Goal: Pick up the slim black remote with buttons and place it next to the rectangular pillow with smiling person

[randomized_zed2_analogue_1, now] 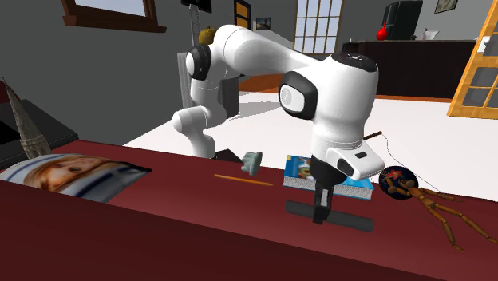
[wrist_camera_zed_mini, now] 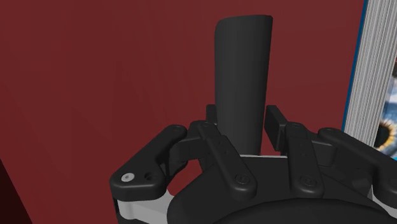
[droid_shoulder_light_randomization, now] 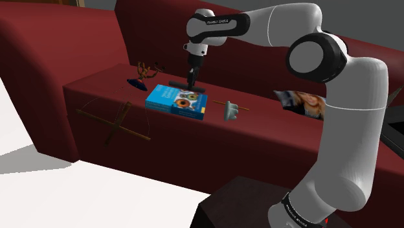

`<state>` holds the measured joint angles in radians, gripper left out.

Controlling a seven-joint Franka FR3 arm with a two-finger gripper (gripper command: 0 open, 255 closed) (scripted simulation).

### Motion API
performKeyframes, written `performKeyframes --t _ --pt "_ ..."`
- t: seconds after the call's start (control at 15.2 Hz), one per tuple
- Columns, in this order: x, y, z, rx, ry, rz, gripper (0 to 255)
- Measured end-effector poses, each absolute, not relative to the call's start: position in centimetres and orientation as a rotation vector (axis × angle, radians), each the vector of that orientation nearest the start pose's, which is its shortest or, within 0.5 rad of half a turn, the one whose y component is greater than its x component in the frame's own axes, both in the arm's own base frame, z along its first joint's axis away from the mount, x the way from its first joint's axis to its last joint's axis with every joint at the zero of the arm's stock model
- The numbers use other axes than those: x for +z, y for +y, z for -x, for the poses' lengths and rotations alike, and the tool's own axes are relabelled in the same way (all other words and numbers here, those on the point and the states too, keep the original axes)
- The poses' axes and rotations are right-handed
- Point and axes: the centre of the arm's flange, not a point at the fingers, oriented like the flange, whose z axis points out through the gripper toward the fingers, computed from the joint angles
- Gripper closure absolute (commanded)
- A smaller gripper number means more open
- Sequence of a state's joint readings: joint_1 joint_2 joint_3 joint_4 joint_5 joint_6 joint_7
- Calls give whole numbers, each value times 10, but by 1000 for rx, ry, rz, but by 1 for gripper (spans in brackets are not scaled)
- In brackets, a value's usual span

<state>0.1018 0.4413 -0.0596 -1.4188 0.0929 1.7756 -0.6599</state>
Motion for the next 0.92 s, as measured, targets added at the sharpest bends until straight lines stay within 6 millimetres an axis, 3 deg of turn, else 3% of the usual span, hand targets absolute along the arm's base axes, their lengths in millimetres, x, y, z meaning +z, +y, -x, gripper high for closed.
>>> performKeyframes --t 0.92 --pt "509 44 -679 93 -1024 2876 255"
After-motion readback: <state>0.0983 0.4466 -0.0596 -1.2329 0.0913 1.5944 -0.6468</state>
